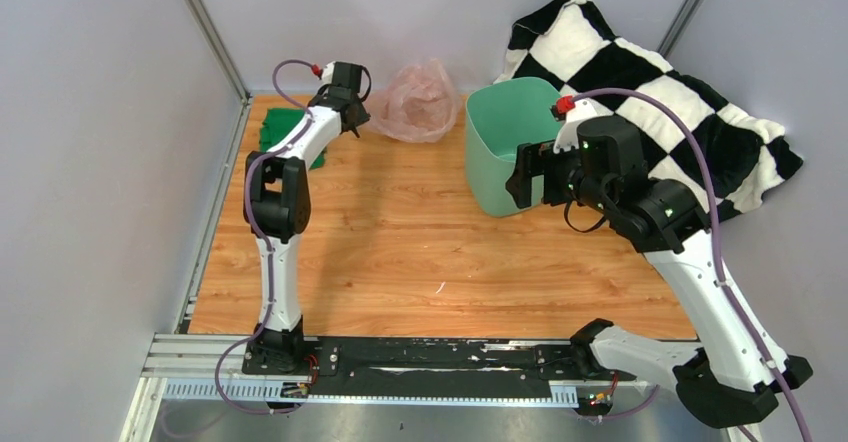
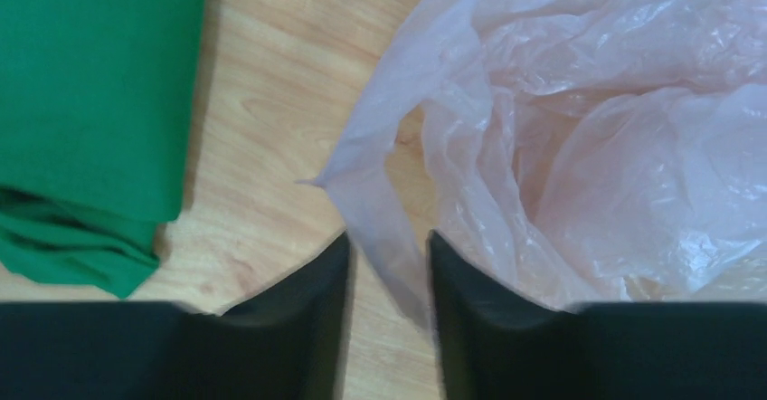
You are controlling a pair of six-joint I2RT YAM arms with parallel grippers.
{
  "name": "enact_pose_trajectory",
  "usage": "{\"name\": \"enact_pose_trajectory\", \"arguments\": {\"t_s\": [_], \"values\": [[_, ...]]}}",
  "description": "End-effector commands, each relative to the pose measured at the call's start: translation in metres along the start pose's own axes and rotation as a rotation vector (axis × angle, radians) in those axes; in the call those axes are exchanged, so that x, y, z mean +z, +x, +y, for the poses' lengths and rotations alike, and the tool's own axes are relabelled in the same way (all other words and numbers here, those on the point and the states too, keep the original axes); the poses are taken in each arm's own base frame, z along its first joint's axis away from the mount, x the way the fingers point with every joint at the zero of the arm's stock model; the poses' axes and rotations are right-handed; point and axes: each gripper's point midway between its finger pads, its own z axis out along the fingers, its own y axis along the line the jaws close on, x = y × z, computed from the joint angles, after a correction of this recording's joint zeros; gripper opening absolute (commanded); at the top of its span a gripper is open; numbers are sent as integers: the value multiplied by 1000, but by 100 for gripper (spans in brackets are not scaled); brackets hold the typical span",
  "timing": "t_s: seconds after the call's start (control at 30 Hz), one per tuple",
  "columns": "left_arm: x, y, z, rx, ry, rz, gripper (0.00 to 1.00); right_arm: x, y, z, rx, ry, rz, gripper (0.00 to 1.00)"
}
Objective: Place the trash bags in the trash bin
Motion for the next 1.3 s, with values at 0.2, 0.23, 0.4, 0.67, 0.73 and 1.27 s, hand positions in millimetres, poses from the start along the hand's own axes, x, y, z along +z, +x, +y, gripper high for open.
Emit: {"name": "enact_pose_trajectory", "arguments": {"t_s": [0.2,0.23,0.4,0.67,0.73,1.27], "values": [[-71,35,17,-32,130,23,0,13,9,27,-115,-28,49,92],[-82,44,21,-26,135,32,0,16,10,30,-124,-32,58,92],[-129,109,47,22,139,105,0,30,15,47,-157,-42,62,91],[-196,175,96,80,176,176,0,59,28,73,-198,-58,110,91],[-209,184,113,89,170,179,0,65,29,80,-207,-61,112,91],[-237,173,182,104,-42,78,5,145,17,143,-339,-117,109,94]]}}
